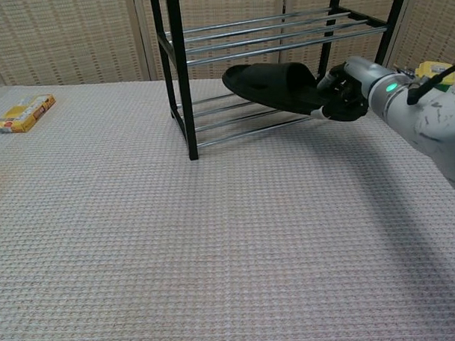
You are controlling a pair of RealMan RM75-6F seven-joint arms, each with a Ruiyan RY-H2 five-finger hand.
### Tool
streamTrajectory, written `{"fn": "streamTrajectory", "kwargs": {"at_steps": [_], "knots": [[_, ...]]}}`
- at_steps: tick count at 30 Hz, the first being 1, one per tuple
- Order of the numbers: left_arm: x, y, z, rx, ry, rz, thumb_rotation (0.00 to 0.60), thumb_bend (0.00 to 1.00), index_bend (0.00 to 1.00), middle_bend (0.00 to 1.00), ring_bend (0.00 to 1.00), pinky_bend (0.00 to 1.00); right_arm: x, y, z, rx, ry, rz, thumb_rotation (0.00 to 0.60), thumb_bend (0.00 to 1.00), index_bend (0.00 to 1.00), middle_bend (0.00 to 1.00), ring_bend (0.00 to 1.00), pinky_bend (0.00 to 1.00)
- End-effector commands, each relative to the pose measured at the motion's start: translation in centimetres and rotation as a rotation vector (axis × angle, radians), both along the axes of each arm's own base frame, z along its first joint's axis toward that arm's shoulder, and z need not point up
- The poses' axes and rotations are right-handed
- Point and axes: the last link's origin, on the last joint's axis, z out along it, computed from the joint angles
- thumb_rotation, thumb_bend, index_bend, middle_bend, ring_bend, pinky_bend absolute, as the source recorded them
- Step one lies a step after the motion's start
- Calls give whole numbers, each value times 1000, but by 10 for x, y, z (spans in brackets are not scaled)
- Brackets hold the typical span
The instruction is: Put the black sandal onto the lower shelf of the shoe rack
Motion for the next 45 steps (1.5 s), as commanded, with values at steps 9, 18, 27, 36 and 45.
{"fn": "streamTrajectory", "kwargs": {"at_steps": [9,18,27,36,45], "knots": [[-6,-4,2,1,5,24,600,199,296,146,159,315,18,-25,-20,-8,-4,-84,600,323,287,314,134,354],[-8,-4,0,-2,3,31,600,199,296,146,159,315,15,-33,-25,-28,15,-154,600,313,265,292,104,320],[-12,-5,0,-3,1,46,600,199,296,147,159,314,18,-43,-24,-29,7,-185,600,309,216,249,80,285],[-16,-8,0,-3,1,61,600,199,296,147,159,315,25,-48,-29,-10,-45,-180,600,300,0,126,0,252],[-16,-8,0,-5,2,62,600,199,299,147,159,315,30,-49,-31,4,-100,-143,600,257,0,19,0,149]]}}
